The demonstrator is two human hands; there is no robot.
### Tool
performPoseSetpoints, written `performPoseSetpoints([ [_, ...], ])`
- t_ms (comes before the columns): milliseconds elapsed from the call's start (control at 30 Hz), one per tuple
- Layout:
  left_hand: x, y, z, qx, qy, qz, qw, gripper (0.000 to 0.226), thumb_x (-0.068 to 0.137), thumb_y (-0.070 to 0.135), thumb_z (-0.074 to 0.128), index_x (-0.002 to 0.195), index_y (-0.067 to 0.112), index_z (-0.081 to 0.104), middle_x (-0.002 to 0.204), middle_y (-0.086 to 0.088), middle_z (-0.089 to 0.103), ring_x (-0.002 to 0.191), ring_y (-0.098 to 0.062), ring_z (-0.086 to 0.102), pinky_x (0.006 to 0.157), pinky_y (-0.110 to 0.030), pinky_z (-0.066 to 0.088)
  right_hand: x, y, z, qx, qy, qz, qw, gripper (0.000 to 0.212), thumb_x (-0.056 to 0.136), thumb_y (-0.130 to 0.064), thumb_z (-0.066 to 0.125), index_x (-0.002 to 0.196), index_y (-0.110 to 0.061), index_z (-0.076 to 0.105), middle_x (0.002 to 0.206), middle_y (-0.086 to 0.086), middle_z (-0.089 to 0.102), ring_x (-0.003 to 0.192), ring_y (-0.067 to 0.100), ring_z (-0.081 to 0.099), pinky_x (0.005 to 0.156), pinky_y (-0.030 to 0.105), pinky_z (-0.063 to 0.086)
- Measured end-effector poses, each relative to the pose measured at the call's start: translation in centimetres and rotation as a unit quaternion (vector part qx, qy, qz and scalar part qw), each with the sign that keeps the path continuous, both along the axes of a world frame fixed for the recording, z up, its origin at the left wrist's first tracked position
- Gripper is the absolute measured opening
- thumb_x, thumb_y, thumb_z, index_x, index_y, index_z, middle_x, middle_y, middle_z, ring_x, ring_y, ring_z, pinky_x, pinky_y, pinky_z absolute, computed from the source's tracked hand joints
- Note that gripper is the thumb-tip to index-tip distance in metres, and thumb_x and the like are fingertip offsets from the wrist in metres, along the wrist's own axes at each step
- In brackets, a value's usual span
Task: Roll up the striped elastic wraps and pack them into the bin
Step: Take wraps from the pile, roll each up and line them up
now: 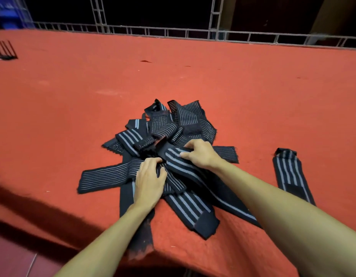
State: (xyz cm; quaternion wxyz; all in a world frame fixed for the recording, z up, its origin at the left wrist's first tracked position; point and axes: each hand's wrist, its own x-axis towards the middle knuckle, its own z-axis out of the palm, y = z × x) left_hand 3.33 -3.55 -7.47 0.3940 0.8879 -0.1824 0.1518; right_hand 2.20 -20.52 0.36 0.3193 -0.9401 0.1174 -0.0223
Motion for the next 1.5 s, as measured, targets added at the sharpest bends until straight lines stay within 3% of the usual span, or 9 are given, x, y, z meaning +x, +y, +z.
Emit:
performPoseSetpoints([
  [267,-2.7,-2.2,4.0,0.199,0.02,0.032,0.979,0.029,0.095,0.027,0.038,0.116,0.016,0.055,0.124,0.0,0.052,0.12,-0.021,0.041,0.103,-0.038,0.024,-6.5,-6.0,4.9,0.04,-0.056,-0.086,0.994,0.002,0.089,-0.02,0.064,0.088,-0.02,0.064,0.091,0.0,0.065,0.091,0.015,0.056,0.073,0.022,0.036],
  [433,-6.4,-5.2,7.4,0.07,-0.072,0.015,0.995,0.022,0.087,0.027,0.054,0.108,0.019,0.052,0.107,0.005,0.049,0.106,-0.017,0.046,0.091,-0.029,0.027,-10.4,-7.8,6.8,0.067,-0.089,-0.118,0.987,0.003,0.088,-0.017,0.064,0.086,-0.019,0.065,0.089,0.001,0.067,0.088,0.015,0.058,0.071,0.023,0.04],
  [533,-6.9,-6.1,7.7,0.105,-0.124,-0.064,0.985,0.05,0.081,0.025,0.066,0.127,0.019,0.048,0.126,0.002,0.042,0.116,-0.019,0.038,0.097,-0.032,0.03,-12.4,-8.7,6.9,0.068,-0.073,-0.114,0.989,0.005,0.088,-0.018,0.065,0.09,-0.016,0.069,0.092,0.002,0.069,0.089,0.015,0.06,0.07,0.023,0.044],
  [733,-7.8,-8.9,5.9,0.142,-0.033,-0.133,0.98,0.04,0.081,0.052,0.065,0.112,0.027,0.066,0.11,0.007,0.066,0.108,-0.014,0.057,0.095,-0.032,0.036,-15.1,-10.3,5.4,0.134,-0.063,-0.107,0.983,0.011,0.089,-0.015,0.064,0.096,-0.009,0.071,0.096,0.007,0.071,0.093,0.02,0.065,0.088,0.037,0.053],
  [867,-9.0,-10.9,4.9,0.066,-0.015,-0.121,0.99,0.037,0.078,0.055,0.066,0.098,0.025,0.07,0.098,0.006,0.072,0.097,-0.015,0.063,0.09,-0.037,0.045,-16.0,-11.1,5.3,0.207,-0.071,-0.115,0.969,0.008,0.092,-0.01,0.061,0.095,-0.008,0.068,0.088,0.007,0.068,0.08,0.016,0.062,0.074,0.028,0.052],
  [1000,-8.4,-11.9,4.5,0.05,0.01,-0.091,0.995,0.014,0.081,0.035,0.067,0.086,0.022,0.068,0.084,0.0,0.072,0.09,-0.026,0.064,0.081,-0.037,0.047,-16.5,-12.2,4.7,0.23,-0.068,-0.145,0.96,0.008,0.09,-0.007,0.061,0.086,-0.009,0.068,0.076,0.002,0.066,0.068,0.011,0.061,0.058,0.02,0.047],
  [1267,-6.3,-11.1,5.3,0.196,0.0,-0.052,0.979,0.012,0.082,0.018,0.057,0.093,0.014,0.059,0.095,-0.013,0.067,0.094,-0.036,0.06,0.076,-0.039,0.047,-17.9,-15.2,3.7,0.17,-0.09,-0.265,0.945,0.021,0.085,-0.009,0.064,0.067,-0.02,0.065,0.081,0.002,0.068,0.083,0.018,0.062,0.078,0.029,0.05],
  [1400,-6.6,-11.5,6.3,0.268,-0.016,-0.069,0.961,0.034,0.09,0.022,0.05,0.123,0.013,0.052,0.121,-0.011,0.055,0.112,-0.031,0.052,0.094,-0.041,0.037,-20.0,-16.7,5.6,0.273,-0.159,-0.275,0.908,0.019,0.09,-0.005,0.06,0.075,-0.015,0.065,0.076,0.001,0.064,0.074,0.014,0.059,0.065,0.024,0.047],
  [1500,-9.7,-14.1,8.0,0.174,-0.091,-0.164,0.967,0.052,0.082,0.012,0.054,0.133,0.017,0.046,0.126,-0.006,0.043,0.12,-0.025,0.037,0.1,-0.037,0.026,-21.0,-16.7,7.6,0.382,-0.213,-0.253,0.863,0.02,0.094,-0.003,0.053,0.08,-0.011,0.065,0.078,0.004,0.065,0.068,0.014,0.059,0.06,0.023,0.048],
])
